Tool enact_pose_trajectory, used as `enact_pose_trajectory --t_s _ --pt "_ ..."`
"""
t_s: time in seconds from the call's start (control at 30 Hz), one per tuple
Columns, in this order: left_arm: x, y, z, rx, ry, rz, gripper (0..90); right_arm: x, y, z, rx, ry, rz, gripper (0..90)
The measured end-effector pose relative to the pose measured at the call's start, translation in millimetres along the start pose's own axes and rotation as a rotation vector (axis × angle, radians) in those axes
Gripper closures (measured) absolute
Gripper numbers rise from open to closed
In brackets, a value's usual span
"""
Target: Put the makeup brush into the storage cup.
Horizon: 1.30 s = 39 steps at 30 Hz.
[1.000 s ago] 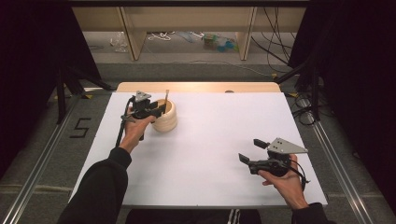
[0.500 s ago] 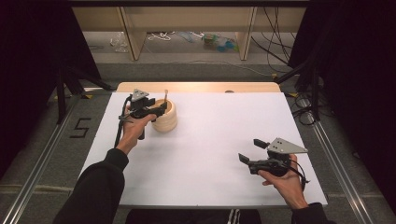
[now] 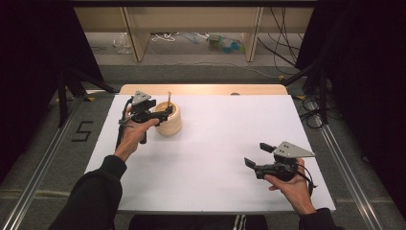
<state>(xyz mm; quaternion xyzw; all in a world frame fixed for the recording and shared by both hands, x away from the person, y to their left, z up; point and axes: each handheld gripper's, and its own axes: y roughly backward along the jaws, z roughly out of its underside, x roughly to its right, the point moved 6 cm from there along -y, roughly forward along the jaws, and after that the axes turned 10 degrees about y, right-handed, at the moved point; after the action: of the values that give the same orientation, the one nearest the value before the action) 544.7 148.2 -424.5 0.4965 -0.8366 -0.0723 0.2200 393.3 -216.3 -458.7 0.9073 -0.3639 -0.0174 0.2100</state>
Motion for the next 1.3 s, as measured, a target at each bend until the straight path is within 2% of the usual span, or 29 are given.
enact_pose_trajectory --t_s 0.07,0.2,0.4,0.5,0.6,0.73,0.93,1.07,1.17,1.2,1.3 --pt "1.6 3.4 -2.2 0.015 0.001 0.012 16.6 1.0 -0.9 -0.7 0.016 0.008 0.008 19.0" --pt "7.7 10.4 -5.1 0.034 -0.001 0.043 15.6 0.1 -0.5 -0.5 0.011 -0.003 0.003 18.9" --pt "20.1 21.4 -6.1 0.045 -0.021 0.086 15.6 1.5 -0.1 -0.9 0.016 0.013 0.009 18.9" --pt "25.2 26.0 -4.8 0.039 -0.035 0.098 15.6 1.5 -0.1 -0.9 0.016 0.012 0.009 18.9" --pt "28.7 31.2 -4.1 0.054 -0.034 0.11 15.6 0.4 0.4 -0.4 0.006 -0.002 0.002 18.9" --pt "27.2 35.3 3.4 0.044 -0.033 0.112 15.6 1.4 -0.1 -0.7 0.013 0.012 0.01 18.9" --pt "24.0 44.8 13.6 0.044 -0.027 0.117 15.6 0.5 0.3 -0.4 0.006 -0.003 0.003 18.9" --pt "20.3 52.1 18.7 0.054 -0.009 0.121 15.6 1.7 0.0 -1.0 0.015 0.013 0.011 18.9" --pt "16.6 56.8 22.6 0.05 -0.019 0.114 15.6 0.6 0.4 -0.7 0.008 0.0 0.007 18.8" --pt "15.9 58.3 23.5 0.046 -0.023 0.112 15.6 2.0 -0.2 -1.1 0.018 0.015 0.016 18.8" --pt "15.3 62.9 25.9 0.05 -0.025 0.117 15.6 1.7 -0.4 -1.4 0.021 0.016 0.012 18.8"
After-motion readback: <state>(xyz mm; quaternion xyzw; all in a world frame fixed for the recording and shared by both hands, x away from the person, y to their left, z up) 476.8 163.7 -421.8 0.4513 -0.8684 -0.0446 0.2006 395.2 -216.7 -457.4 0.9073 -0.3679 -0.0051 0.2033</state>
